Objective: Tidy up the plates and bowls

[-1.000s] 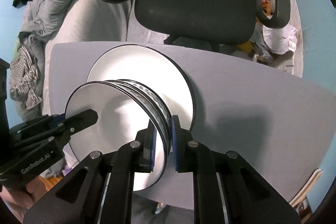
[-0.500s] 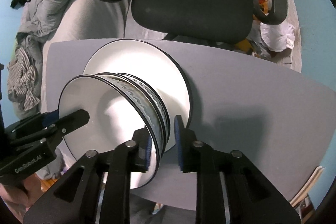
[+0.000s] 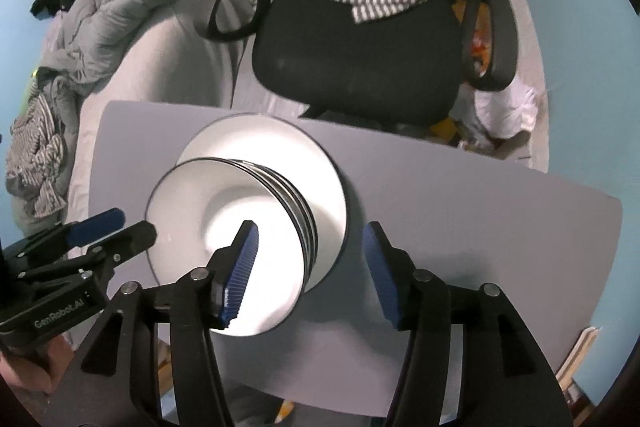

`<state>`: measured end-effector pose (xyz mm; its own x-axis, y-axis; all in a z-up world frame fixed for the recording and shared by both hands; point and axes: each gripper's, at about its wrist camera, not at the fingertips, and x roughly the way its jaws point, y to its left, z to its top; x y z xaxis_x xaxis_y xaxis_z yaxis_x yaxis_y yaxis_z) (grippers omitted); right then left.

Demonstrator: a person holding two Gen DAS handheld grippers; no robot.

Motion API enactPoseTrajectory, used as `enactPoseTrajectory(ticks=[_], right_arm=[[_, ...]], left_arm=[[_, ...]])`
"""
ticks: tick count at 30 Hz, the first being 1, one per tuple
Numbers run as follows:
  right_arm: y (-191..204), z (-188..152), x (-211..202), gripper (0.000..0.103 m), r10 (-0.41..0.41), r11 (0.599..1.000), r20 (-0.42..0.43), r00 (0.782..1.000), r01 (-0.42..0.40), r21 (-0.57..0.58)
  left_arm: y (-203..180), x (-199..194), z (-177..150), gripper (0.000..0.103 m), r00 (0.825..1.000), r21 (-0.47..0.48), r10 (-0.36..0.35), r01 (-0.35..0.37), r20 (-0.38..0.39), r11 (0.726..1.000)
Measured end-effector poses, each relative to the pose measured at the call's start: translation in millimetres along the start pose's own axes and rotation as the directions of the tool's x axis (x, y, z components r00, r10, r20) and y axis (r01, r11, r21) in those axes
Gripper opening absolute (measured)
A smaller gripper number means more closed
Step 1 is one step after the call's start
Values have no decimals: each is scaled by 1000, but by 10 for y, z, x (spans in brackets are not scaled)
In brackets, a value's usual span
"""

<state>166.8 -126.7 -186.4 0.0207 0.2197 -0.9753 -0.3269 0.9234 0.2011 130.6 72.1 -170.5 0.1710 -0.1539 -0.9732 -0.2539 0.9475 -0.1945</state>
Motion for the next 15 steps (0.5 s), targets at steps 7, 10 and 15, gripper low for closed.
enactPoseTrajectory(ticks=[7,10,15], right_arm=[[25,-124,-506,65,-38,999,141,989,42,-19],[34,-206,-770,65,-49,998,207,977,55,-23],[88,-377,-1154,65,-60,997,310,949,75,-35]], left_arm=[[-106,-550,-119,73,986,46,48,-56,159,997],[-152,-763,-209,77,976,61,54,-68,212,996],[-248,-1072,-381,80,955,81,70,-97,288,992]])
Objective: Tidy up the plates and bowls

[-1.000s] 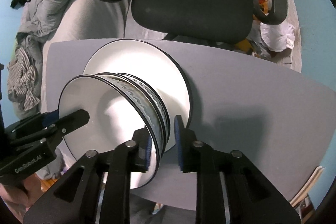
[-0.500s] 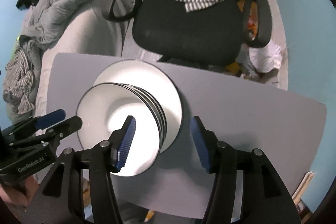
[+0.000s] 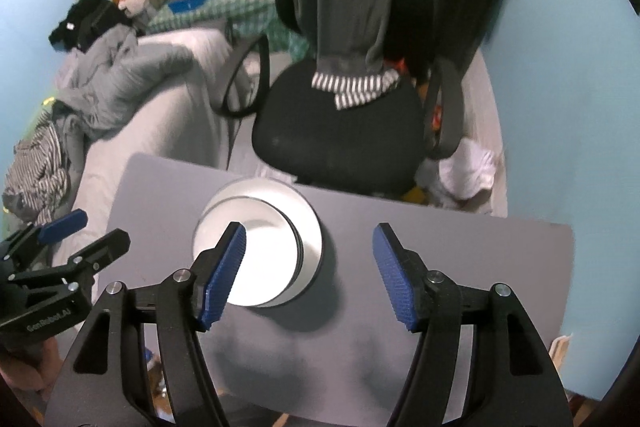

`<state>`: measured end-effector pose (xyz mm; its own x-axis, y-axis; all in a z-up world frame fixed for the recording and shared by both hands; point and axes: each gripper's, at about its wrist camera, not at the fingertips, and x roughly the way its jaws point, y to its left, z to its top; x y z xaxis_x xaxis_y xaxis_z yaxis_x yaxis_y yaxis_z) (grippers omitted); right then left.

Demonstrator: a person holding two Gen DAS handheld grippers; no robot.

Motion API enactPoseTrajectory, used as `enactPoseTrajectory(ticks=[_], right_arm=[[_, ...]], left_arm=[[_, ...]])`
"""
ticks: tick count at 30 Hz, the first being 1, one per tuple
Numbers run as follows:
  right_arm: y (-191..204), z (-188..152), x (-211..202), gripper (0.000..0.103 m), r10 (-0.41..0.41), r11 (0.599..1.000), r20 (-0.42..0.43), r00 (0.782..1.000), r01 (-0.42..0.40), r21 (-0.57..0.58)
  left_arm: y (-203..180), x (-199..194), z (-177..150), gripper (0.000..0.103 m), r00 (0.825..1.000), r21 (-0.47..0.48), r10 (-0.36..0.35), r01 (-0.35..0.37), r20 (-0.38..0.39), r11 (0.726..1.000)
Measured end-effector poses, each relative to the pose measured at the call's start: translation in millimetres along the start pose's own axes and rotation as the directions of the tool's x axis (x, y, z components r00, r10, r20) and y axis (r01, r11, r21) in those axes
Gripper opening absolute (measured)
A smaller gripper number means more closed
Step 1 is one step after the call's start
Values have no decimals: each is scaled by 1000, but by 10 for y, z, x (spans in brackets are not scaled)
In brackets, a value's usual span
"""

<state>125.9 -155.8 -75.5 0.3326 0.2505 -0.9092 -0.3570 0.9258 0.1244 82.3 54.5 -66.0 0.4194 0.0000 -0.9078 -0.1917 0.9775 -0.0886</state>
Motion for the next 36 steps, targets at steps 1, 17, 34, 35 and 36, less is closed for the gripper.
enactPoseTrajectory(ticks=[1,17,34,35,36], right_arm=[[7,-13,-73,65,-4,1000,19,1000,4,-4],[-41,-217,-841,65,-52,998,169,984,48,28],[-34,-407,-1180,66,-90,996,239,967,82,41],[-34,-412,-1180,66,-89,996,239,967,82,41],[-30,-403,-1178,66,-89,996,239,967,83,37]], left_arm=[[-24,-65,-22,80,1000,14,0,-1,8,1000],[-7,-939,-191,91,988,-15,0,3,157,1000],[-116,-1177,-333,91,977,-50,-18,29,212,998],[-129,-1188,-335,91,977,-49,-19,31,214,998],[-139,-1197,-339,91,976,-48,-20,31,218,998]])
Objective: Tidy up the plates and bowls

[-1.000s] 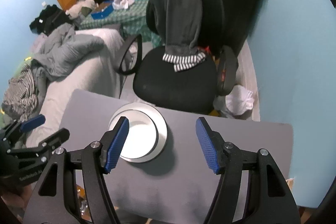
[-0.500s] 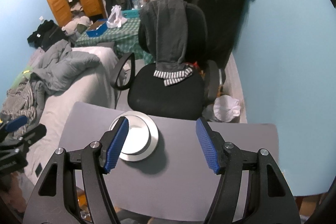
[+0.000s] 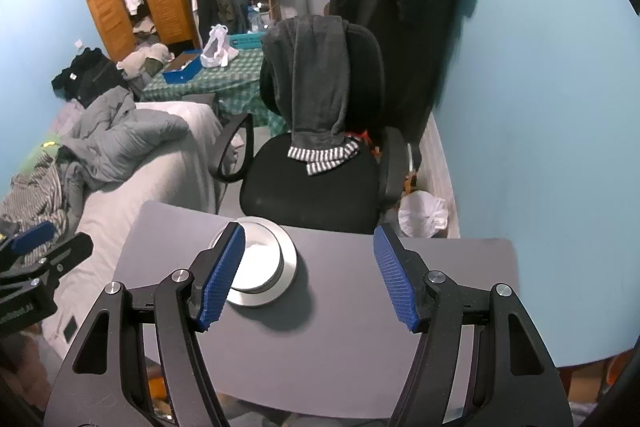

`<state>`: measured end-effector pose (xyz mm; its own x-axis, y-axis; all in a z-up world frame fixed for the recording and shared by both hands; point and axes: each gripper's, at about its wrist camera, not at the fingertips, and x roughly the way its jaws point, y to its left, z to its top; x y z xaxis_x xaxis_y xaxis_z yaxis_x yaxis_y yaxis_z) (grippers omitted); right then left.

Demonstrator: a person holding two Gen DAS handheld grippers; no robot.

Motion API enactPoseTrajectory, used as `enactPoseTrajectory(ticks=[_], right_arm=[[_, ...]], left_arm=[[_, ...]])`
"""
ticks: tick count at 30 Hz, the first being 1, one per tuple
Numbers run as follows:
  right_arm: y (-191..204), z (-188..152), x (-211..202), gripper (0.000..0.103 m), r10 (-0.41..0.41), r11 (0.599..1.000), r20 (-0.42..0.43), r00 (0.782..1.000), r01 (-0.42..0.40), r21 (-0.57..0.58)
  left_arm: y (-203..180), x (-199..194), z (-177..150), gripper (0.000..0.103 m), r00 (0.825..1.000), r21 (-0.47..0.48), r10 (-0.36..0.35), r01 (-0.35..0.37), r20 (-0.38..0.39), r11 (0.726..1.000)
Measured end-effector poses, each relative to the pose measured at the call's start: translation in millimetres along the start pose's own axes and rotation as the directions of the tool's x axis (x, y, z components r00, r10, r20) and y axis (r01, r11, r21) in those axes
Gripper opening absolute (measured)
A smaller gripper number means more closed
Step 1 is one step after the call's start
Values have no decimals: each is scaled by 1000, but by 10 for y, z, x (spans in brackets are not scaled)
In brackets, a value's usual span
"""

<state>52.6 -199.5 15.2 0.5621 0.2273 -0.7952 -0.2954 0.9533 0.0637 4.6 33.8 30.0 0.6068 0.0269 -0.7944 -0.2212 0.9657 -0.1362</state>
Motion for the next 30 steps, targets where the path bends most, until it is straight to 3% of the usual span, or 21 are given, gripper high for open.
enactPoseTrajectory(ticks=[30], right_arm=[[-30,2,-53,66,-2,1000,5,1000,2,5]], left_arm=[[-55,-64,22,91,1000,-26,7,-7,7,1000]])
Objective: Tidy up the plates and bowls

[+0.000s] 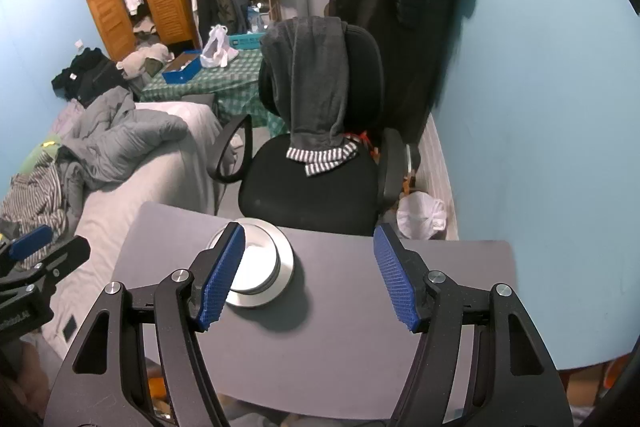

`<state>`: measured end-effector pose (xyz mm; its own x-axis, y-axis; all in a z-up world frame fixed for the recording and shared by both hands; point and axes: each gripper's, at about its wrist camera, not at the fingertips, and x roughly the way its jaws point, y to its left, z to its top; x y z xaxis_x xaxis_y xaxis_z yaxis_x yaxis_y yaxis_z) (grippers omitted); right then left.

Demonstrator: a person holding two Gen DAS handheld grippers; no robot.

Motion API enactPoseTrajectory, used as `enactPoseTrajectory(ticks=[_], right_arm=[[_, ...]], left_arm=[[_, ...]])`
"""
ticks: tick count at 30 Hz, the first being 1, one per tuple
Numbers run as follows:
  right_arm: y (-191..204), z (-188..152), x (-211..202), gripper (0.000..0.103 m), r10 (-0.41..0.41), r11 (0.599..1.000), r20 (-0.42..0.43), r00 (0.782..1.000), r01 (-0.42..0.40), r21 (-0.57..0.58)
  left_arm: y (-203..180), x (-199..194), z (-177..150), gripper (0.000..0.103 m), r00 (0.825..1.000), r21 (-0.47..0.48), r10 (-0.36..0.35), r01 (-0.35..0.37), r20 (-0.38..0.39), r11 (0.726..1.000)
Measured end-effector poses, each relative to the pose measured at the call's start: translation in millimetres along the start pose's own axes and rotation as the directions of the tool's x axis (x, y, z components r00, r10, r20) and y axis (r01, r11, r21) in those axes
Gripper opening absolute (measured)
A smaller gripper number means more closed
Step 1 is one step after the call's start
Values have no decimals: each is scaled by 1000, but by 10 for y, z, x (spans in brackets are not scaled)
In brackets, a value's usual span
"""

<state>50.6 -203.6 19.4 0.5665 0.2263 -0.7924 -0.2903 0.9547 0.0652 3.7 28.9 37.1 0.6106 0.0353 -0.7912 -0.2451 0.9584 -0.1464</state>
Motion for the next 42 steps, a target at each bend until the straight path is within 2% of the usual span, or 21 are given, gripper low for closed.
enactPoseTrajectory(ticks=[13,42], right_arm=[[-24,-131,23,66,3,1000,-6,1000,-3,-8],[39,-208,9,66,11,1000,-16,1000,-11,-16]], left_arm=[[-6,26,-37,91,999,0,0,0,-34,1000],[-18,88,3,91,998,9,48,-48,-44,999]])
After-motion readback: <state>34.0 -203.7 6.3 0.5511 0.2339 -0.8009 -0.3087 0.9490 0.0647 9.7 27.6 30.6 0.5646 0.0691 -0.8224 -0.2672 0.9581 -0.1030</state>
